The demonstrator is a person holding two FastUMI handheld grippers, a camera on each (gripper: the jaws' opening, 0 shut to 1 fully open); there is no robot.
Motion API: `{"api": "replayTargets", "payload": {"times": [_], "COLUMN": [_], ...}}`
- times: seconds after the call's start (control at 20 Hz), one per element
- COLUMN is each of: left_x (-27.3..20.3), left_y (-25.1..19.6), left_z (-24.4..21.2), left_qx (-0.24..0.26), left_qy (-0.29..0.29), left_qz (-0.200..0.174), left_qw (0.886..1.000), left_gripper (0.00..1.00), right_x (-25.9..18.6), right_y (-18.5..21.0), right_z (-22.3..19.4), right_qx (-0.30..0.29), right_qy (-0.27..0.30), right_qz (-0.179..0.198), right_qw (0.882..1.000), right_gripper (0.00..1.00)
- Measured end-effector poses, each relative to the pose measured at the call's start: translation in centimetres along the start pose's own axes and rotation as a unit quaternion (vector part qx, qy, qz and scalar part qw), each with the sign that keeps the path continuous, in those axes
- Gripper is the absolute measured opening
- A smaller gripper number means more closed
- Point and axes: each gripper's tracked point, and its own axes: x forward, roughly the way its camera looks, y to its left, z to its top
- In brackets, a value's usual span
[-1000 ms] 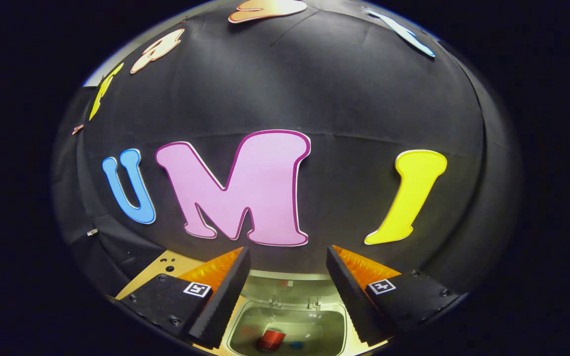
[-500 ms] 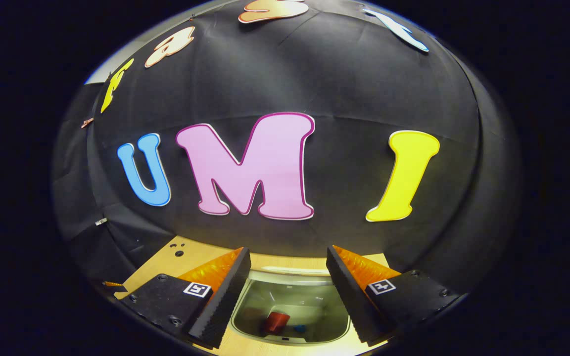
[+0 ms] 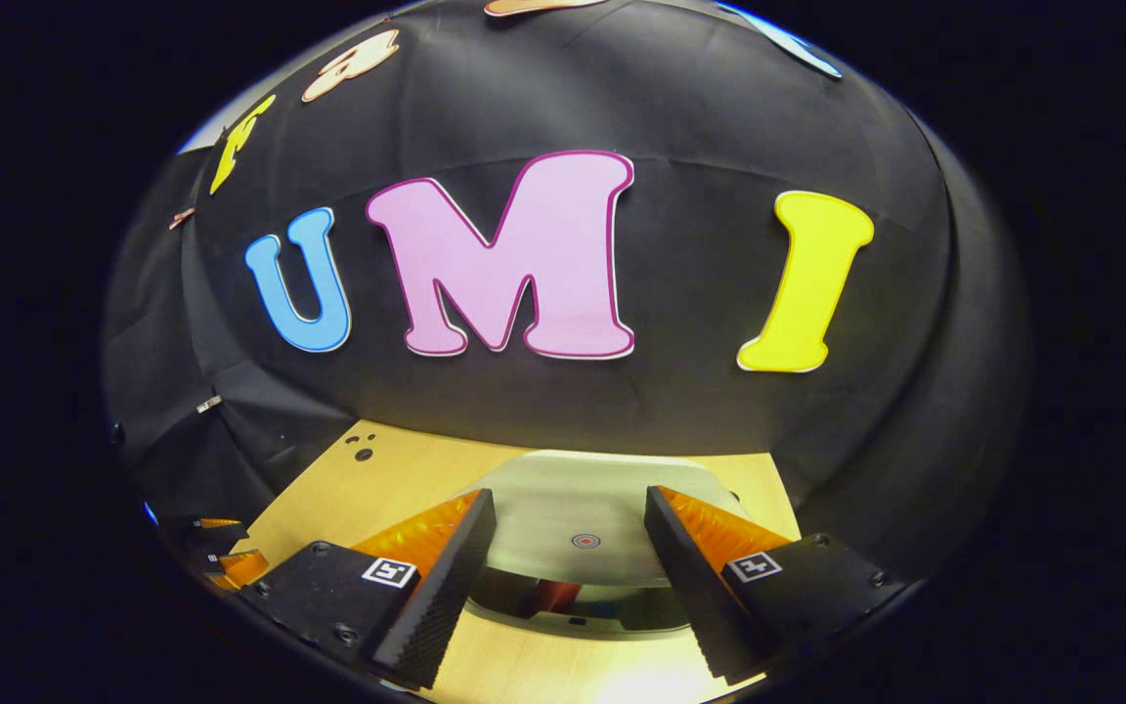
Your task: Press the lid of the desktop garbage bin to open it, pick up the crumpled paper on the desktop and throw it into the bin, then pick up the pop can on the desktop and drop it into the bin, and finally close the garbage bin lid.
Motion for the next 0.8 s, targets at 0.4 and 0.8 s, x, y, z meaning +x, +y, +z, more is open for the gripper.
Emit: {"api": "replayTargets", "payload": {"times": [0.4,0.8], "left_x": [0.1,0.3], "left_y": [-0.2,-0.4], "left_z": [-0.3,-0.4], "left_qx": [-0.002,-0.003], "left_qy": [0.003,0.007], "left_qz": [0.002,0.001], "left_qw": [1.0,1.0], "left_gripper": [0.96,0.96], "right_x": [0.2,0.7], "right_y": [0.4,0.3], "right_z": [-3.4,-6.8], "right_qx": [-0.01,-0.02], "right_qy": [0.041,0.083], "right_qz": [0.008,0.009], "right_qw": [0.999,0.996], "right_gripper": [0.99,0.99]}}
